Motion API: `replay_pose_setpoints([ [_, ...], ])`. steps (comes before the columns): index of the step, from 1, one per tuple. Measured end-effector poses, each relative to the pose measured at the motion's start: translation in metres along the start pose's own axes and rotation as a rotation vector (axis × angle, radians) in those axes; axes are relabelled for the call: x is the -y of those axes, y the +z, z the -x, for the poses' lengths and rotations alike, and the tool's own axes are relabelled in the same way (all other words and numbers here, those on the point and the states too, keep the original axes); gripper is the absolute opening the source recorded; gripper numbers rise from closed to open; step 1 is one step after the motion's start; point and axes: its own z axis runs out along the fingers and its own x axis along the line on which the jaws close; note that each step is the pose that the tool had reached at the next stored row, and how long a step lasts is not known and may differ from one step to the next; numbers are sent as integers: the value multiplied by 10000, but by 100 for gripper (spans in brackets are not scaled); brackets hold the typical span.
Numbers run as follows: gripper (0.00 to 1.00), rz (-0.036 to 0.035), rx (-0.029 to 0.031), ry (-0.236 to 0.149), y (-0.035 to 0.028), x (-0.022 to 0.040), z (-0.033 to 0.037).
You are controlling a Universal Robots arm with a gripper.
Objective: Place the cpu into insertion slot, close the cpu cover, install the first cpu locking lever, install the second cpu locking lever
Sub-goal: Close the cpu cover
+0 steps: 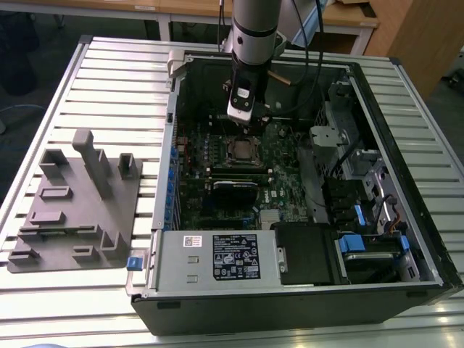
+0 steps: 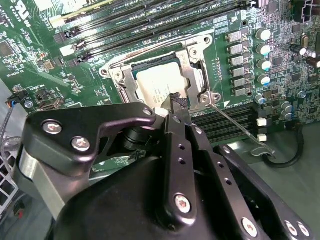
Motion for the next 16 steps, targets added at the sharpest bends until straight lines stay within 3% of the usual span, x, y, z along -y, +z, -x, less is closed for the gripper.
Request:
replay_pose_setpoints([
  [4, 11, -7, -19, -393, 1, 0, 0],
  [11, 11, -7, -22, -427, 1, 0, 0],
  [16, 11, -15, -43, -847, 2, 0, 0],
])
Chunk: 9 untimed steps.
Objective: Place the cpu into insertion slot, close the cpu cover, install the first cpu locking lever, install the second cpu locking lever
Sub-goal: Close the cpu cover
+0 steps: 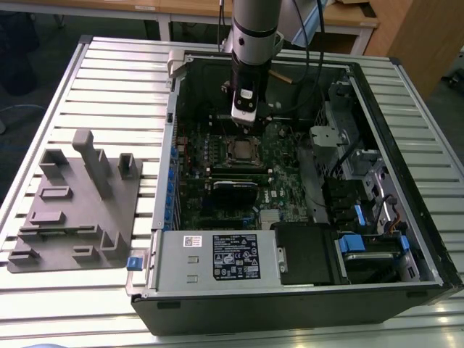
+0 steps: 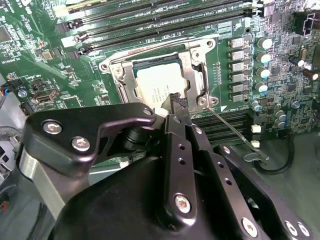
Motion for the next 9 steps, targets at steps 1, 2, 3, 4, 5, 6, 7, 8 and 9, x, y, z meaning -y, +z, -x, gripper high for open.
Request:
replay_pose_setpoints([
  [1, 11, 0, -1, -1, 0, 0, 0],
  [2, 11, 0, 0, -2, 0, 0, 0],
  [3, 11, -1, 0, -2, 0, 0, 0],
  [4, 11, 0, 0, -2, 0, 0, 0],
  [5, 11, 0, -1, -10, 0, 0, 0],
  [6, 11, -1, -4, -66, 0, 0, 0],
  [7, 11, -4, -10, -196, 1, 0, 0],
  [8, 11, -7, -19, -364, 1, 0, 0],
  [9, 11, -10, -28, -547, 2, 0, 0],
])
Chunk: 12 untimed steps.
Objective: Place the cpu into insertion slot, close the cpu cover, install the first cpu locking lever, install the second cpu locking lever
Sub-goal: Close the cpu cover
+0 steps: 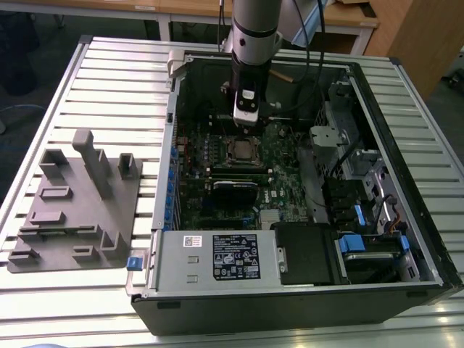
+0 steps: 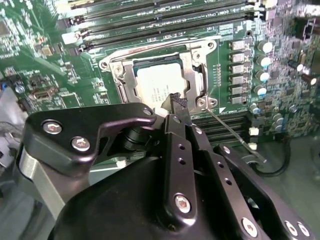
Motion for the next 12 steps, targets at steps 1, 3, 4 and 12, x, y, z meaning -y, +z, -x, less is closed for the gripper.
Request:
replay_pose_setpoints([
  [1, 11, -2, -4, -87, 0, 0, 0],
  [3, 11, -3, -5, -100, 0, 0, 0],
  [4, 11, -3, -5, -100, 0, 0, 0],
  [12, 11, -9, -18, -388, 0, 0, 0],
])
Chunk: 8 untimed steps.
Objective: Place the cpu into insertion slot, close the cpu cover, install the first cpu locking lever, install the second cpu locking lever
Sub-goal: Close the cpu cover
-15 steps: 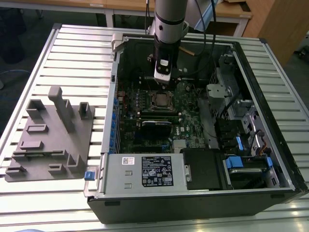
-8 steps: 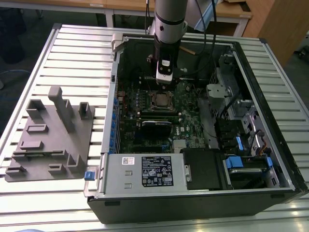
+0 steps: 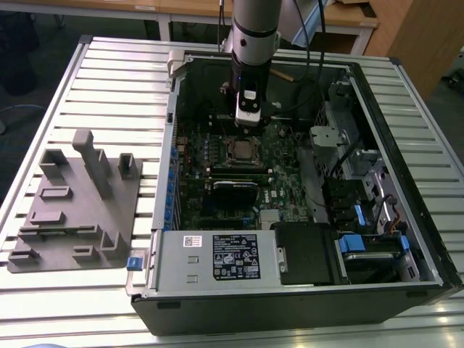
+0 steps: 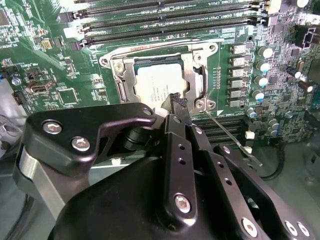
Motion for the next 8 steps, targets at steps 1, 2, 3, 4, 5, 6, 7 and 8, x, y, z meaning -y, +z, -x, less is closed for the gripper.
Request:
replay_pose_setpoints([
  [1, 11, 0, -1, -3, 0, 0, 0],
  [2, 11, 0, -1, -4, 0, 0, 0],
  [3, 11, 0, -1, -5, 0, 0, 0],
  [4, 11, 0, -1, -5, 0, 0, 0],
  [5, 11, 0, -1, -5, 0, 0, 0],
  [6, 11, 0, -1, -6, 0, 0, 0],
  [7, 11, 0, -3, -34, 0, 0, 0],
  [8, 11, -4, -10, -168, 0, 0, 0],
])
